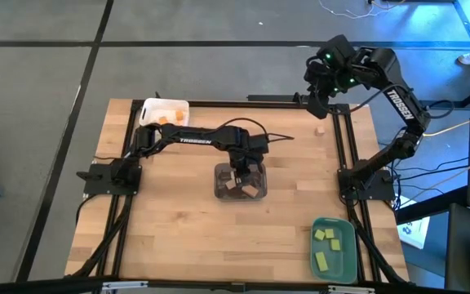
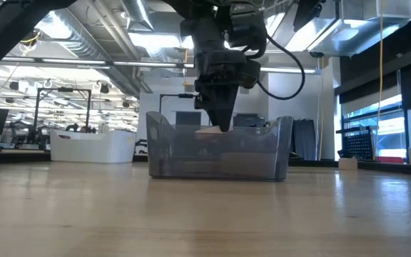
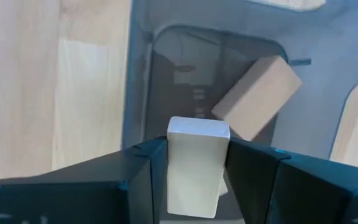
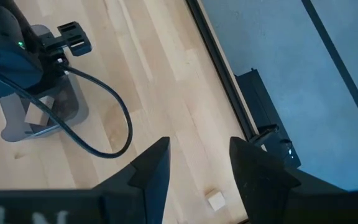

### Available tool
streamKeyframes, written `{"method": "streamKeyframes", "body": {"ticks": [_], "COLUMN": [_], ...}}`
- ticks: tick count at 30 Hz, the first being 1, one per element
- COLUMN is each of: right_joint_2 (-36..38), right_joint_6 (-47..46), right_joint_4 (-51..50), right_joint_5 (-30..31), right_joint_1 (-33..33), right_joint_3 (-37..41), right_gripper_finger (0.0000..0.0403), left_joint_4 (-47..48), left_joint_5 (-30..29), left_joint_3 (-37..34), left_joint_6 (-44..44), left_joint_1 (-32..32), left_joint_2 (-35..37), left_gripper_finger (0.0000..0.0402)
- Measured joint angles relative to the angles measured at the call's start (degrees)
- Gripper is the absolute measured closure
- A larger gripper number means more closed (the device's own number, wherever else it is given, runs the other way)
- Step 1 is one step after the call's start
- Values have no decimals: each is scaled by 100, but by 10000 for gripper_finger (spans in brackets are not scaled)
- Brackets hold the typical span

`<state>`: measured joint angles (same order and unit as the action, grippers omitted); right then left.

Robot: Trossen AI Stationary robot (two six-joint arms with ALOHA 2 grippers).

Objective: Sort & place blocks by color
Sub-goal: Put the brown block into the black bin

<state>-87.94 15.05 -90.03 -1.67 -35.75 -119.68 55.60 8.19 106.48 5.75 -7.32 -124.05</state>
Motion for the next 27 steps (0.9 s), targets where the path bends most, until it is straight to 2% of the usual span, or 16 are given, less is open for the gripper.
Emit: {"method": "streamKeyframes", "body": {"ticks": [4,9,14,20,27], "right_joint_2": [-2,-2,-2,-2,-2], "right_joint_6": [-1,-114,-122,-144,-151], "right_joint_4": [3,3,3,3,3], "right_joint_5": [0,-2,-2,-4,-4], "right_joint_1": [0,0,0,0,0], "right_joint_3": [5,5,5,5,7], "right_gripper_finger": [237,237,237,237,237], "left_joint_4": [-72,-96,-92,-106,-244], "left_joint_5": [-91,-577,-313,-267,-702], "left_joint_3": [2,2,2,2,2], "left_joint_6": [10,-54,-153,-331,-483], "left_joint_1": [10,110,138,179,316], "left_joint_2": [0,0,0,0,0], "left_gripper_finger": [267,262,271,278,257]}}
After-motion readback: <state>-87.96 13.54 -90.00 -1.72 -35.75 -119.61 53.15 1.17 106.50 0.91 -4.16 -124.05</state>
